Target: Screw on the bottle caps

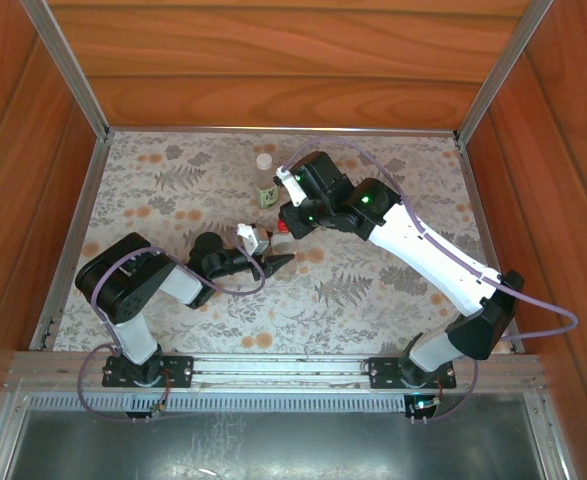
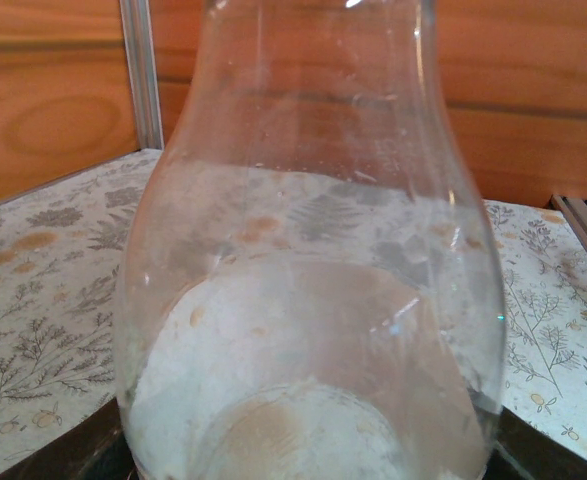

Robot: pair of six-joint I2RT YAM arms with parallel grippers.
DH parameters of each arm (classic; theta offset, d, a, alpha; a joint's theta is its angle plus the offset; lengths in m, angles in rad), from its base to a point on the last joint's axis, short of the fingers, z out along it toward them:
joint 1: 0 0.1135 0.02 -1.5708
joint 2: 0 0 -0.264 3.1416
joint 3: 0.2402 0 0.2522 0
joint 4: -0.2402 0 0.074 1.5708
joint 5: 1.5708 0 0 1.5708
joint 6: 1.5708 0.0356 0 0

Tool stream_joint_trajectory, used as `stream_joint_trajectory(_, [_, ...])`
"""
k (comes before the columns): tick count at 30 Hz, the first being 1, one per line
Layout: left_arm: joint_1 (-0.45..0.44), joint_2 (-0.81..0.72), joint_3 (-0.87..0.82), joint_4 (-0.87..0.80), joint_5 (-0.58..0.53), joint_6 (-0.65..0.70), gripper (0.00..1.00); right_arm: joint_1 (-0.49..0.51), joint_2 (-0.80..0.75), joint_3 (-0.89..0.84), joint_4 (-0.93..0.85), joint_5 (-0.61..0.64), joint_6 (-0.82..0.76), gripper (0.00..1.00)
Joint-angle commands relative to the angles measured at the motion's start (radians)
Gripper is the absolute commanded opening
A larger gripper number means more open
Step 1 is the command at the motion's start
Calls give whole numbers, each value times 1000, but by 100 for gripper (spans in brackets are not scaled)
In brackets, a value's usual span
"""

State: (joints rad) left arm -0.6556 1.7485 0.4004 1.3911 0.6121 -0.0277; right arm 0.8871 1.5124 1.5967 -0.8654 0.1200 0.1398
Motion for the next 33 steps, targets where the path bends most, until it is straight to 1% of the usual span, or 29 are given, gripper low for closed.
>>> stream_joint_trajectory(1, [13,44,-16,-149,9,-14,59,-18,-38,-4,36,-30,26,37])
stream_joint_trajectory(8, [14,42,-15,-150,9,-15,59,-46,-38,-28,43,-89,43,30])
stream_joint_trajectory(10, [14,42,-17,-151,8,-15,59,-48,-39,-33,42,-100,47,29])
stream_joint_trajectory(22, [15,45,-12,-150,8,-17,59,-60,-53,-63,47,-141,65,29])
stream_joint_trajectory(33, [15,45,-12,-151,9,-17,59,-62,-68,-67,49,-137,76,30])
